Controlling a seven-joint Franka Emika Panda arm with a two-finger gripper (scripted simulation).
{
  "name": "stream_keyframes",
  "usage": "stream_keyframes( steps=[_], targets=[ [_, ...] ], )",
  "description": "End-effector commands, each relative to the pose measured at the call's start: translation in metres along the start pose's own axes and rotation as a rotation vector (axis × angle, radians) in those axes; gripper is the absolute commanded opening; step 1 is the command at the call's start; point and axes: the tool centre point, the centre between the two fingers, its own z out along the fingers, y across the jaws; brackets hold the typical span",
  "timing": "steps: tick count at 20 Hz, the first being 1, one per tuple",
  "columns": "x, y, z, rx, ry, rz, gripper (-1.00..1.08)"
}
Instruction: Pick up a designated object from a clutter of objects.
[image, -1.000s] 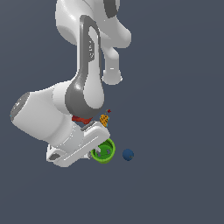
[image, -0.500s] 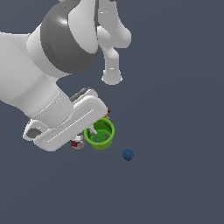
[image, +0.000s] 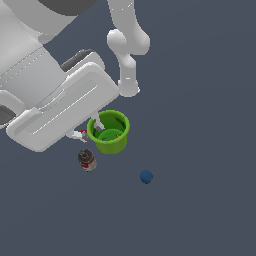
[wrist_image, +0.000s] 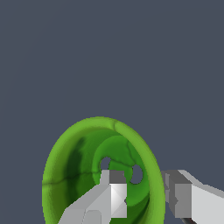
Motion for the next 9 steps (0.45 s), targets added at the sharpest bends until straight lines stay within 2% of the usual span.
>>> stream_keyframes(
  steps=[1, 9],
  targets=[
    [0.003, -0.006, -0.013, 0.0, 0.001, 0.0, -1.0],
    [0.006, -0.011, -0.027, 0.001, 0.002, 0.001, -1.0]
  ],
)
